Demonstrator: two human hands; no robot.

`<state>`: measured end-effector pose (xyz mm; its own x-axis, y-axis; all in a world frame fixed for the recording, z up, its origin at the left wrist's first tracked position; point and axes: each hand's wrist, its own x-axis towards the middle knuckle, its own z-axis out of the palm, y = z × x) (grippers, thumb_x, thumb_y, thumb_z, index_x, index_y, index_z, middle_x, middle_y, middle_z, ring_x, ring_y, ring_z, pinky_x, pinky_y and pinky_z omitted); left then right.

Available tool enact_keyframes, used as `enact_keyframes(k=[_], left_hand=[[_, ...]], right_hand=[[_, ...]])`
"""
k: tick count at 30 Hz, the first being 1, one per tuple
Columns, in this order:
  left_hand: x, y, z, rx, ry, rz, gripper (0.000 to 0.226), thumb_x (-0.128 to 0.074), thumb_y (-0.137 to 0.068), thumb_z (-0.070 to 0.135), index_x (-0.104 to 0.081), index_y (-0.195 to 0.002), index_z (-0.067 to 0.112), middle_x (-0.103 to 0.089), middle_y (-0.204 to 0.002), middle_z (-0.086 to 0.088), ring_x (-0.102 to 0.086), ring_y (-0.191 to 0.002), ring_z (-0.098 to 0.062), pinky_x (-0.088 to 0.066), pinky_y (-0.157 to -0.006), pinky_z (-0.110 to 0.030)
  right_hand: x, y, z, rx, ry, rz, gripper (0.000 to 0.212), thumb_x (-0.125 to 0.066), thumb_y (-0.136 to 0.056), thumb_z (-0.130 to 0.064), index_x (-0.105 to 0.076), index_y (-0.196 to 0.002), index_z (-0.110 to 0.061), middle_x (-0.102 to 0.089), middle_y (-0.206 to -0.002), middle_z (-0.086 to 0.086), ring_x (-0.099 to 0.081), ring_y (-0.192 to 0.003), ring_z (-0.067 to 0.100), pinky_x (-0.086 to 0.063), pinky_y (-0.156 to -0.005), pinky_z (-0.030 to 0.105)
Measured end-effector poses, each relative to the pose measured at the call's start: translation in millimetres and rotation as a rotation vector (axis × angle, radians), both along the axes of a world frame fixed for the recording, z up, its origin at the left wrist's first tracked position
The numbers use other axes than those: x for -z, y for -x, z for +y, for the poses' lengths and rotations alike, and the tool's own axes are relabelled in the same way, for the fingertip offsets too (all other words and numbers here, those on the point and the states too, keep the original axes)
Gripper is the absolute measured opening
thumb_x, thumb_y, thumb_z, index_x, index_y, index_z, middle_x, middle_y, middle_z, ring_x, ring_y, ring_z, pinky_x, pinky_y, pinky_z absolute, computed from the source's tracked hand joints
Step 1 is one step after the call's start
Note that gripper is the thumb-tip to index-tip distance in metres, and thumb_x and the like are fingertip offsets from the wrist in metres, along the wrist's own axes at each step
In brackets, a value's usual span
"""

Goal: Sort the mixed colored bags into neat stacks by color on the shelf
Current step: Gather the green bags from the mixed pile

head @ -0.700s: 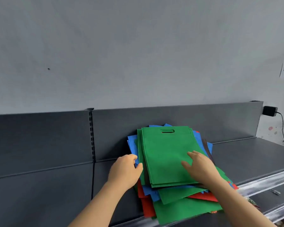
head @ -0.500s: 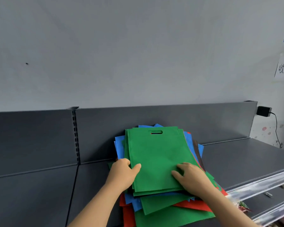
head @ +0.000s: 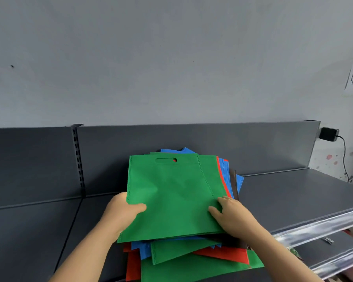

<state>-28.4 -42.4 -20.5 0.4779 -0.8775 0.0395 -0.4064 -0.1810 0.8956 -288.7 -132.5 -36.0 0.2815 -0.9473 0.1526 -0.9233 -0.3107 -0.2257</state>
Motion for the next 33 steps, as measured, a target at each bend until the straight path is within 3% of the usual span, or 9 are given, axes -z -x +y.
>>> enact_keyframes(k=[3,7,12,16,20,22,25,28,33], left_hand=[[-1.2,1.5,-2.3,-0.039,0.027,0.042,0.014,-0.074,-0.078,0.012,-0.067,-0.088,0.018,-0.07,-0.088,0.003,-0.066,-0.08,-0.017,-0.05,-0.066,-0.027],[-4.0,-2.0,-1.0,-0.109,0.046,0.068,0.018,-0.078,-0.076,0.008,-0.066,-0.089,0.013,-0.07,-0.089,-0.001,-0.065,-0.079,-0.018,-0.047,-0.061,-0.027],[-5.9,-3.1,4.0,-0.098,-0.016,0.007,0.042,-0.079,-0.075,0.015,-0.062,-0.113,0.009,-0.067,-0.112,-0.003,-0.062,-0.095,-0.021,-0.049,-0.081,-0.033],[-7.8,-0.2,10.8,-0.163,-0.035,-0.213,0.07,-0.071,-0.084,0.021,-0.037,-0.142,0.001,-0.043,-0.145,-0.011,-0.049,-0.123,-0.027,-0.042,-0.092,-0.034],[-5.5,1.7,15.6,-0.155,0.016,-0.314,0.034,-0.067,-0.086,0.016,-0.059,-0.118,0.009,-0.067,-0.101,-0.002,-0.053,-0.064,-0.013,-0.04,-0.053,-0.022],[-1.5,-0.7,16.0,-0.165,0.032,-0.323,0.019,-0.067,-0.086,0.015,-0.064,-0.104,0.015,-0.066,-0.081,0.004,-0.05,-0.049,-0.011,-0.033,-0.041,-0.019],[0.7,-4.3,16.9,-0.198,0.05,-0.294,0.012,-0.068,-0.084,0.016,-0.065,-0.096,0.013,-0.068,-0.076,-0.005,-0.045,-0.044,-0.015,-0.036,-0.041,-0.021],[-0.9,-5.6,18.7,-0.224,0.061,-0.285,0.014,-0.069,-0.085,0.018,-0.061,-0.083,0.006,-0.062,-0.067,-0.009,-0.042,-0.045,-0.017,-0.033,-0.042,-0.023],[-2.7,-6.8,20.5,-0.236,0.058,-0.247,0.015,-0.053,-0.095,0.016,-0.044,-0.086,0.022,-0.045,-0.086,0.007,-0.047,-0.068,-0.016,-0.037,-0.055,-0.028]], right_hand=[[0.4,-5.3,6.7,-0.085,0.039,-0.015,0.031,-0.042,-0.095,-0.041,-0.051,-0.089,-0.012,-0.06,-0.103,0.006,-0.053,-0.099,0.027,-0.034,-0.078,0.032],[2.2,-7.5,9.6,-0.159,0.02,-0.182,0.039,-0.049,-0.093,-0.037,-0.054,-0.125,-0.014,-0.057,-0.126,0.0,-0.05,-0.116,0.021,-0.036,-0.096,0.029],[2.0,-7.1,0.9,-0.018,0.009,-0.187,0.037,-0.054,-0.086,-0.048,-0.052,-0.097,-0.013,-0.057,-0.105,0.003,-0.052,-0.1,0.024,-0.043,-0.085,0.034],[-0.4,-9.8,0.8,-0.037,-0.024,-0.225,0.038,-0.057,-0.084,-0.046,-0.055,-0.104,-0.015,-0.062,-0.106,0.003,-0.055,-0.1,0.025,-0.046,-0.084,0.035],[-2.8,-14.3,7.3,-0.069,0.022,-0.2,0.038,-0.058,-0.087,-0.038,-0.057,-0.114,-0.012,-0.06,-0.118,0.006,-0.054,-0.11,0.025,-0.043,-0.09,0.033],[-4.3,-14.8,10.0,-0.076,0.067,-0.302,0.048,-0.063,-0.085,-0.027,-0.053,-0.129,-0.012,-0.055,-0.13,0.004,-0.05,-0.12,0.021,-0.038,-0.099,0.028],[-6.0,-13.5,10.7,-0.051,0.078,-0.581,0.05,-0.065,-0.079,-0.007,-0.055,-0.127,-0.017,-0.061,-0.119,0.001,-0.057,-0.105,0.017,-0.043,-0.09,0.024],[-9.9,-10.4,8.3,0.057,-0.074,-0.84,0.042,-0.071,-0.077,-0.007,-0.057,-0.115,-0.018,-0.063,-0.09,0.001,-0.062,-0.081,0.019,-0.05,-0.072,0.03],[-10.6,-8.1,1.2,0.123,-0.15,-0.891,0.012,-0.073,-0.079,-0.012,-0.067,-0.09,-0.013,-0.069,-0.09,0.006,-0.066,-0.084,0.025,-0.055,-0.081,0.041]])
